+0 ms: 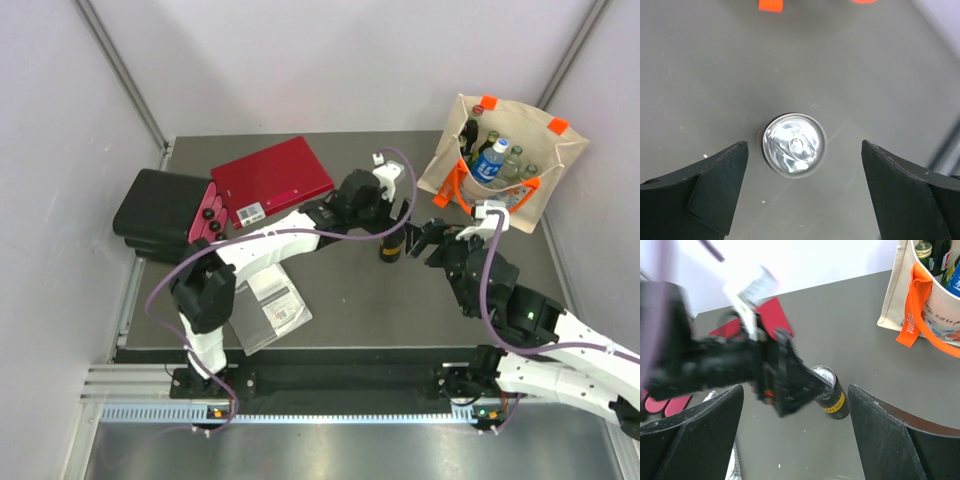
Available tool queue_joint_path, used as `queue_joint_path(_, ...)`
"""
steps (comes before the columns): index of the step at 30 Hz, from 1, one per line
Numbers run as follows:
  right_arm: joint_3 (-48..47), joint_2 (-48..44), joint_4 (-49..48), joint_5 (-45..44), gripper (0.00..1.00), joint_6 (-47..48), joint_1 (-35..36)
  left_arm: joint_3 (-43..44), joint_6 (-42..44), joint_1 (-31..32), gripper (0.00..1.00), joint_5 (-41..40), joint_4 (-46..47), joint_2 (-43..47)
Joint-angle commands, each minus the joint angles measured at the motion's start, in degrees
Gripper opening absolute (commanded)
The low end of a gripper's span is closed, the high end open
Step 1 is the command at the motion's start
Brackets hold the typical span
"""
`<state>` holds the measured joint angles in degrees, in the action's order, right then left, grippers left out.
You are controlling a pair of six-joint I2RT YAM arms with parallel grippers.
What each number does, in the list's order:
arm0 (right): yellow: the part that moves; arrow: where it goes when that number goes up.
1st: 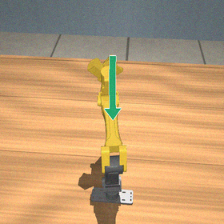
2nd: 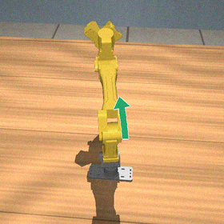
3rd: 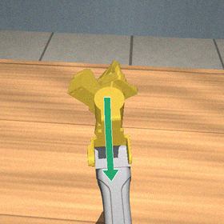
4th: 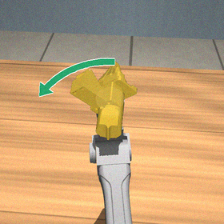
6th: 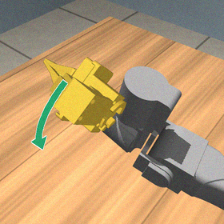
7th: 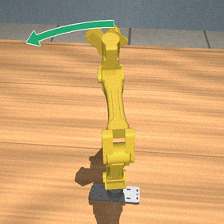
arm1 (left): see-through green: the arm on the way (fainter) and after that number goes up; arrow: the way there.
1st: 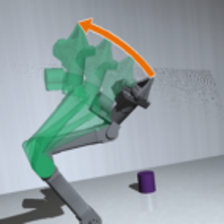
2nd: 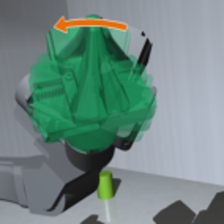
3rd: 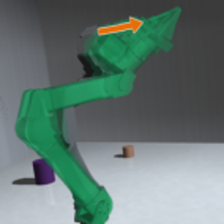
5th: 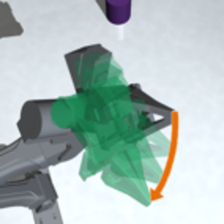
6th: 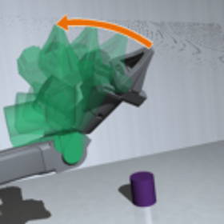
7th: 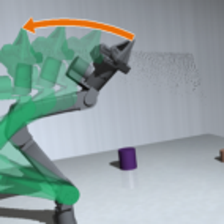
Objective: Place the beverage into the canvas bag
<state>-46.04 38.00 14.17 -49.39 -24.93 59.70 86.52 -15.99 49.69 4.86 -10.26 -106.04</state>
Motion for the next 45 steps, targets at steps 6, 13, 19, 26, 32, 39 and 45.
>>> queue_joint_path(6, -10.63, 14.53, 9.37, 17.41, 0.86, -1.35, -13.10, -11.69, -13.11, -17.32, 0.99, 12.02, 3.15, 17.77)
queue_joint_path(13, -17.14, 27.20, 13.94, 32.33, 0.88, 6.02, -23.31, -18.31, -4.78, -24.12, 0.99, 6.66, -10.29, 26.40)
queue_joint_path(19, -20.67, 36.26, 14.57, 38.48, 0.90, 9.98, -25.34, -23.85, -0.89, -24.12, 0.99, 4.45, -13.20, 34.14)
queue_joint_path(26, -22.42, 44.96, 15.97, 36.74, 0.89, 9.63, -25.42, -30.43, 0.43, -23.24, 0.99, 2.26, -10.75, 43.36)
queue_joint_path(32, -22.78, 47.78, 17.99, 34.01, 0.86, 10.16, -25.42, -30.09, 0.52, -22.53, 0.99, 0.84, -10.40, 45.48)
queue_joint_path(39, -23.39, 47.61, 18.17, 32.69, 0.53, 10.42, -25.42, -30.18, 0.17, -22.53, 0.99, 1.91, -10.22, 44.95)
queue_joint_path(45, -26.81, 45.76, 18.96, 31.90, 0.10, 11.13, -25.42, -30.27, 0.26, -22.45, 0.99, 1.64, -10.30, 44.96)
